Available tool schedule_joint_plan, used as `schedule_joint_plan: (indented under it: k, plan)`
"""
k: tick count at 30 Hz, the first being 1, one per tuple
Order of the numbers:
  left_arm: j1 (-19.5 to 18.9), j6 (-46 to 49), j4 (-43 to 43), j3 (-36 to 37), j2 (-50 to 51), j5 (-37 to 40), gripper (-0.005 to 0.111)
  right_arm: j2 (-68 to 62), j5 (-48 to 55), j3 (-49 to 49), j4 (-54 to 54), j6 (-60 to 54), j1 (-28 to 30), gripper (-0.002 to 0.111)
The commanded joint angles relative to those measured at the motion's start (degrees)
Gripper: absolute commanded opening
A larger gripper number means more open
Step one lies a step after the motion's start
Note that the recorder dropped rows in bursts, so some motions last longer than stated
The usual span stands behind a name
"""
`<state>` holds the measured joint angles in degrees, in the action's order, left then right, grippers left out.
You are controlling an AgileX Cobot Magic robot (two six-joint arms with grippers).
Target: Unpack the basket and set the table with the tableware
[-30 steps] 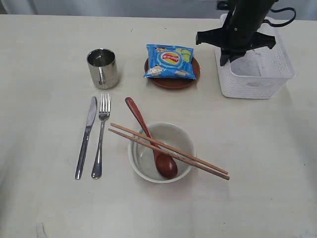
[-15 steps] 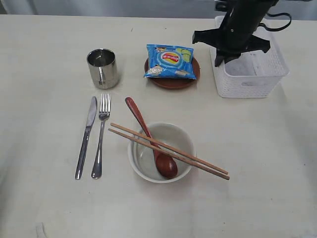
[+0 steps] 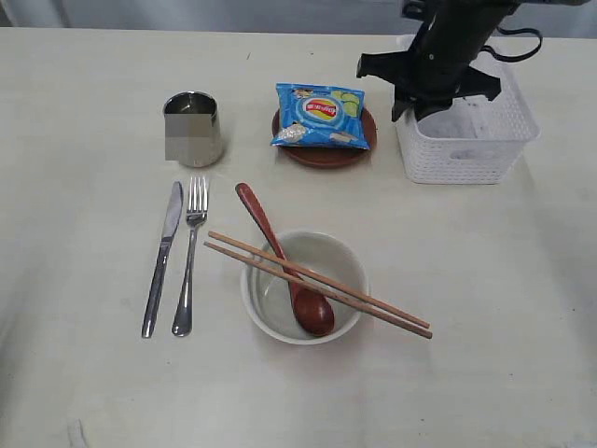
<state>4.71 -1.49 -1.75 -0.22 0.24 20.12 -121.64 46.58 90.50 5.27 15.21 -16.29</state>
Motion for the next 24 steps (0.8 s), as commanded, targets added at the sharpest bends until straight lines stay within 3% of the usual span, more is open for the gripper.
schedule_joint_plan:
  k: [1,3,12,14,16,17,20,24]
  plan:
    - [-0.2,0.2,0.0,0.2,-0.2,-0.5,0.000,0.3,-1.9,0.1,0.7,-0.2,0.2,0.049]
    - [-0.2,0.2,0.0,0.2,-0.2,-0.5,0.000,0.8,-2.0,0.1,0.4,-0.8,0.2,0.054]
    - [-0.2,0.2,0.0,0.2,-0.2,-0.5,0.000,11.4,0.1,0.1,-12.3,-1.5,0.2,0.052]
    - [-0.2,0.2,0.0,0.2,-0.2,-0.5,0.000,14.6,1.4,0.1,-12.9,-5.1,0.2,0.037]
    - [-0.2,0.2,0.0,0.2,-0.2,-0.5,0.000,18.2,3.9,-0.4,-12.3,-10.3,-0.1,0.005]
    - [-0.2,0.2,0.0,0.2,-0.2,-0.5,0.000,20.4,3.8,-1.5,-12.3,-11.0,-0.4,0.001]
    - [-0.2,0.2,0.0,0.2,-0.2,-0.5,0.000,29.5,-7.0,-11.4,-9.2,-10.2,-0.6,0.000]
    - [-0.2,0.2,0.0,0.2,-0.2,-0.5,0.000,45.9,-32.3,-33.4,-3.9,-10.2,-0.7,0.000]
